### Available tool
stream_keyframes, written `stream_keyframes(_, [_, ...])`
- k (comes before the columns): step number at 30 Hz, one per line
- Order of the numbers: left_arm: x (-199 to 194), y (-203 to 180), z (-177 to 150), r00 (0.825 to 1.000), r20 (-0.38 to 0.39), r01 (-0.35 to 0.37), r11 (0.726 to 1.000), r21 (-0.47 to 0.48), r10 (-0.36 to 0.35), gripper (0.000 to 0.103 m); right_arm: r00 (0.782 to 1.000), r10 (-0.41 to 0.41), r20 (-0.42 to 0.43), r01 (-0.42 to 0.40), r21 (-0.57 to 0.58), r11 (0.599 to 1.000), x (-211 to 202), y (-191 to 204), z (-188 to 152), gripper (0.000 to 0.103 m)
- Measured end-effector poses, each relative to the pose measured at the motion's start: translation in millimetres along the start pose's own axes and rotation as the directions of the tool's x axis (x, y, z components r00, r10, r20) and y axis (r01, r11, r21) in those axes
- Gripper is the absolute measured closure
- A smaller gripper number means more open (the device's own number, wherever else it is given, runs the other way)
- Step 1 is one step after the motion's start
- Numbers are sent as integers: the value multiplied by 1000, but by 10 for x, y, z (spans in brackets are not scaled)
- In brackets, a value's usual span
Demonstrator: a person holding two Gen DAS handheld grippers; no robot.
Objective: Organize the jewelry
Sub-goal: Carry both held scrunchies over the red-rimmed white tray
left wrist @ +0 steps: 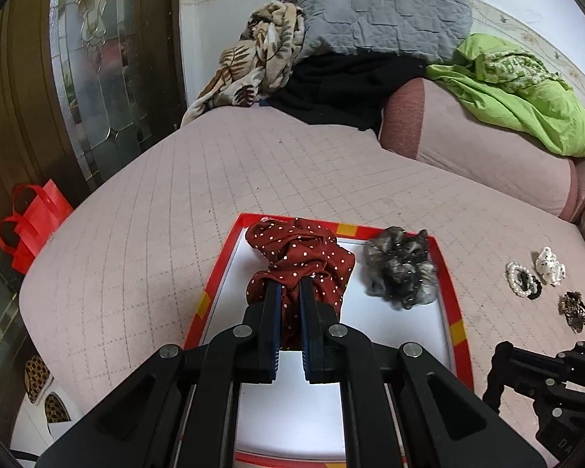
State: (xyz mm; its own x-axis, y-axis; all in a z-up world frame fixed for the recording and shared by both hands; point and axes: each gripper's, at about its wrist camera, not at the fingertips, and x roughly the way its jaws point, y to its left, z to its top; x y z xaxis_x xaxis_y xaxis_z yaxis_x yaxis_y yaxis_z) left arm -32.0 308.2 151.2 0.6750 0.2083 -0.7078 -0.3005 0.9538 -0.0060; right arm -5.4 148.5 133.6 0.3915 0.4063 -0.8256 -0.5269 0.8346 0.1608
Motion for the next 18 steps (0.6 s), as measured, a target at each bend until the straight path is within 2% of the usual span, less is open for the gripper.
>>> stream_keyframes(4, [126, 59, -62, 1000, -31, -2, 1000, -11, 1, 95, 1000, -8, -17, 8, -5, 1000, 159, 31, 36, 92])
stream_keyframes(10, [300, 143, -148, 995, -87, -52, 999, -8, 51, 95, 997, 8, -71, -7, 9, 1000, 434, 39, -12, 92])
stream_keyframes(14, [419, 185, -233, 983, -158, -90, 996, 0, 89, 95, 993, 29, -112, -27, 15, 1000, 601, 62, -109, 92])
stream_keyframes(18, [543, 189, -342, 961, -233, -147, 989, 31, 150, 95, 990, 36, -140, -33, 21, 999, 715, 63, -188, 92])
